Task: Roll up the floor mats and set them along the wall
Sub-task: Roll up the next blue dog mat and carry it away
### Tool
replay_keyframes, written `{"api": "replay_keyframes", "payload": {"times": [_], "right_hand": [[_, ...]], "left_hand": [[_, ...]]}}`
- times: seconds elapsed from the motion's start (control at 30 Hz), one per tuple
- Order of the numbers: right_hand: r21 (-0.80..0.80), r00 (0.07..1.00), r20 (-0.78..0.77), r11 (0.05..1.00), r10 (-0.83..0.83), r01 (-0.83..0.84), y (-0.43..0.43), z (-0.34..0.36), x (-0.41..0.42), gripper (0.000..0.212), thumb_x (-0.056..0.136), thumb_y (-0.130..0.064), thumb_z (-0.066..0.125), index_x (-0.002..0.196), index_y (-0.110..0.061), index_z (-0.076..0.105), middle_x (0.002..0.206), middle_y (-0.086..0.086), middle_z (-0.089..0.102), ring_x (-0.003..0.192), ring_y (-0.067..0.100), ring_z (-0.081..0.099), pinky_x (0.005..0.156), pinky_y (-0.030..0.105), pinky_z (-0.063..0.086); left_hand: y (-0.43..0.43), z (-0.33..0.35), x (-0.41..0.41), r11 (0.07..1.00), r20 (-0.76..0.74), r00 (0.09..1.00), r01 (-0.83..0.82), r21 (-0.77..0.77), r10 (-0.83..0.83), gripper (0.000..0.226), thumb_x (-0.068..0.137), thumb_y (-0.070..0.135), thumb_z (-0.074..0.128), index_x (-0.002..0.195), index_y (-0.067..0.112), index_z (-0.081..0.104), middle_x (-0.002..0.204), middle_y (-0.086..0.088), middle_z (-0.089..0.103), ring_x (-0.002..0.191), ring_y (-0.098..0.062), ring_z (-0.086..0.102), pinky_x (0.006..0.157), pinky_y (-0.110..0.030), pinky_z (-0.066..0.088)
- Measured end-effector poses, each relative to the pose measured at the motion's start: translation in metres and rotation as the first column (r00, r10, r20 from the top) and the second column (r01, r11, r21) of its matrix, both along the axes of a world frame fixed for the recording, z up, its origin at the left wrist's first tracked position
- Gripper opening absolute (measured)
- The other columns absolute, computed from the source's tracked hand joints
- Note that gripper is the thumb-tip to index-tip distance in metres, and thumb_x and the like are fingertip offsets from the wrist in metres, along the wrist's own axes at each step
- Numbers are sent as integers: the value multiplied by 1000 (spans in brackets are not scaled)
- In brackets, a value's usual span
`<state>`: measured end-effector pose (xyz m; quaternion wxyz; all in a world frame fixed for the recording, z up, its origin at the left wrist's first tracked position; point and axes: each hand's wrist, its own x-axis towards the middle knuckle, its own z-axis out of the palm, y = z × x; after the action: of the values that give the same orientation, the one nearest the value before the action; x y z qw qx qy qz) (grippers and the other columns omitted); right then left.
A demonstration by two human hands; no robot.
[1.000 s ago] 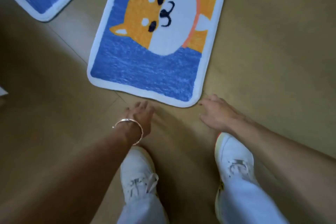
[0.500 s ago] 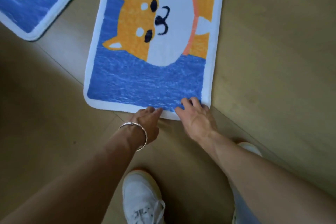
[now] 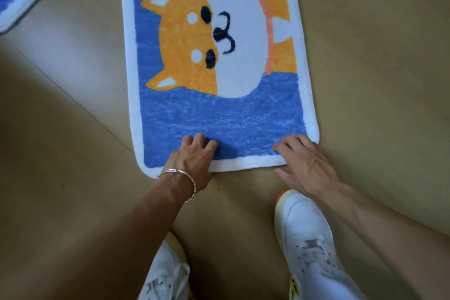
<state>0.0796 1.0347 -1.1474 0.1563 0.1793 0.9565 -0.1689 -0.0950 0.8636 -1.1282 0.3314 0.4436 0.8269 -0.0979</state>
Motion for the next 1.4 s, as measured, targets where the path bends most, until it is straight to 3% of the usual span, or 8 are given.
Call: {"api": "replay_keyframes", "payload": {"times": [0.13, 0.27, 0.43, 0.73, 1.0, 1.07, 1.2, 1.4], "right_hand": [[-61, 997, -43, 996, 64, -67, -9, -3, -5, 46, 52, -24, 88, 94, -14, 71, 96, 8, 62, 88, 31, 62, 72, 40, 53], [-88, 991, -132, 996, 1, -13, -18, -3, -16, 21, 84, -21, 49, 83, -13, 69, 83, 2, 62, 80, 25, 57, 64, 34, 51], [-246, 997, 78, 969, 0, 20, -19, 9, -10, 13, 101, -24, 35, 108, -20, 46, 87, -2, 55, 88, 24, 53, 72, 37, 39], [-132, 990, -127, 988, 66, -83, -36, -2, 15, 24, 76, -3, 66, 94, -18, 62, 87, -2, 56, 61, 20, 53, 55, 31, 42], [128, 972, -146, 978, 185, -167, -27, -6, 11, 31, 66, -12, 82, 92, -23, 70, 91, 1, 62, 72, 23, 56, 66, 34, 36], [197, 973, -152, 970, 175, -144, -31, -8, 10, 31, 65, -7, 79, 90, -23, 70, 92, 2, 62, 78, 25, 56, 72, 36, 32], [249, 977, -163, 964, 139, -95, -45, -8, 9, 30, 70, 0, 59, 92, -18, 69, 91, 4, 59, 84, 27, 56, 80, 38, 34], [154, 981, -195, 988, 4, 27, -52, -14, 11, 41, 67, 1, 48, 97, -16, 69, 83, 2, 58, 74, 26, 54, 79, 35, 35]], "left_hand": [[-1, -7, 11, 991, -26, 995, -97, 94, 100, 47, 87, 24, 54, 132, 19, 42, 124, -3, 44, 112, -28, 39, 74, -36, 48], [-13, -12, 16, 970, 40, 986, -164, 182, 159, 30, 91, 20, 45, 118, 16, 59, 110, -6, 60, 104, -31, 51, 85, -41, 47], [-31, -11, 31, 982, 52, 983, -181, 59, 178, 25, 95, 26, 39, 117, 29, 50, 112, 4, 61, 104, -23, 57, 74, -34, 42], [-21, -10, 18, 985, 90, 982, -170, 15, 168, 18, 99, 31, 37, 116, 26, 35, 94, 3, 57, 75, -24, 51, 62, -32, 33], [-35, -8, 28, 946, -154, 968, 229, 232, -197, 27, 67, 6, 51, 88, 17, 64, 78, -5, 54, 59, -24, 53, 39, -22, 18], [-37, -12, 34, 917, -270, 931, 313, 249, -244, 36, 74, 6, 36, 89, 12, 68, 81, -7, 57, 64, -25, 53, 48, -32, 33], [-45, -17, 65, 922, -414, 880, 336, 191, -235, 53, 86, 4, 18, 122, -4, 55, 101, -17, 47, 82, -28, 39, 65, -38, 25], [-45, -20, 84, 984, -354, 935, 72, 162, -10, 61, 78, 8, 20, 131, -3, 49, 107, -16, 42, 90, -29, 40, 70, -40, 31]]}}
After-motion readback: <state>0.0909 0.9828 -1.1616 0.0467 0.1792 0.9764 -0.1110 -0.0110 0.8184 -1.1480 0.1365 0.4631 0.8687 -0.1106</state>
